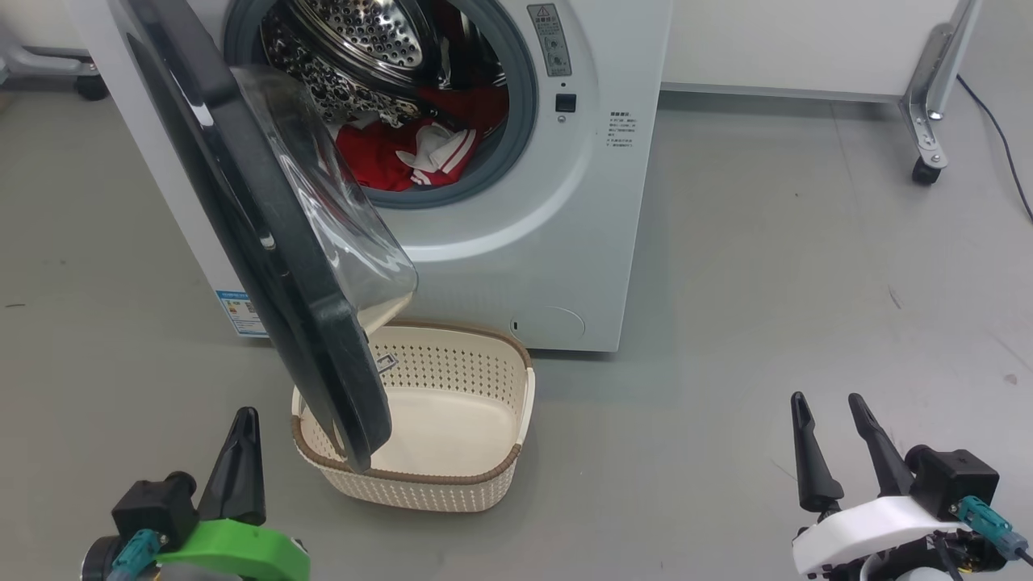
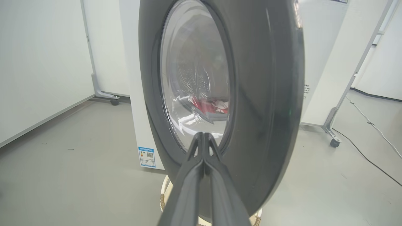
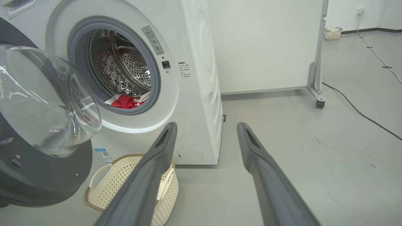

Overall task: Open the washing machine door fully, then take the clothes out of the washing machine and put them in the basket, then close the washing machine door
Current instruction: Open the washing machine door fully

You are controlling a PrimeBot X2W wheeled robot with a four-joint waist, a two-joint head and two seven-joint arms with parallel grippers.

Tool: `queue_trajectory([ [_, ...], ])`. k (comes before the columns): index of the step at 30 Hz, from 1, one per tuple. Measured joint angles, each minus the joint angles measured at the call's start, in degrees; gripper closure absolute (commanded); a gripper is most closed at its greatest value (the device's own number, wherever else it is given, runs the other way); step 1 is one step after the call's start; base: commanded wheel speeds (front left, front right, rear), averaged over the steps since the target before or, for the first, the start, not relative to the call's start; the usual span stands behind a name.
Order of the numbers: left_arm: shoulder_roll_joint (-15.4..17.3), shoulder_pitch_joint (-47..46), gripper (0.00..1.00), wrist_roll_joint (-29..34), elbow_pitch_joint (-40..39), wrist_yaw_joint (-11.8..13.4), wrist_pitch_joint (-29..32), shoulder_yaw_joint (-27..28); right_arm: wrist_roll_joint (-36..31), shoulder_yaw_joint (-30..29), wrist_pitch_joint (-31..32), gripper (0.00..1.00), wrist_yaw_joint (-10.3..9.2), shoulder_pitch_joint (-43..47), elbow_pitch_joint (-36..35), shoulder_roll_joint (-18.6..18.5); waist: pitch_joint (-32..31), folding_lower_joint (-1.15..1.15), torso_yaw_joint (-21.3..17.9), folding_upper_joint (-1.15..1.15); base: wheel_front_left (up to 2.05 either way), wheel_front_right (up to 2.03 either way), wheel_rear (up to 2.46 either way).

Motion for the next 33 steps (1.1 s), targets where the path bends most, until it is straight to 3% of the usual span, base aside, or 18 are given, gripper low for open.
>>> queue_trajectory([
  [20, 0.9, -7.0, 1.00, 0.3, -9.8, -0.7, 0.0, 3.0, -1.4, -0.6, 0.0, 0.00, 1.52, 0.1, 0.6, 1.5, 0.6, 0.00, 1.2, 0.00, 0.00, 0.00, 0.00],
  [33, 1.4, -12.8, 1.00, 1.2, -15.9, -1.0, 0.3, -0.8, -1.5, -0.9, 0.0, 0.00, 2.13, 0.1, 1.4, 2.4, 0.1, 0.00, 0.9, 0.00, 0.00, 0.00, 0.00],
])
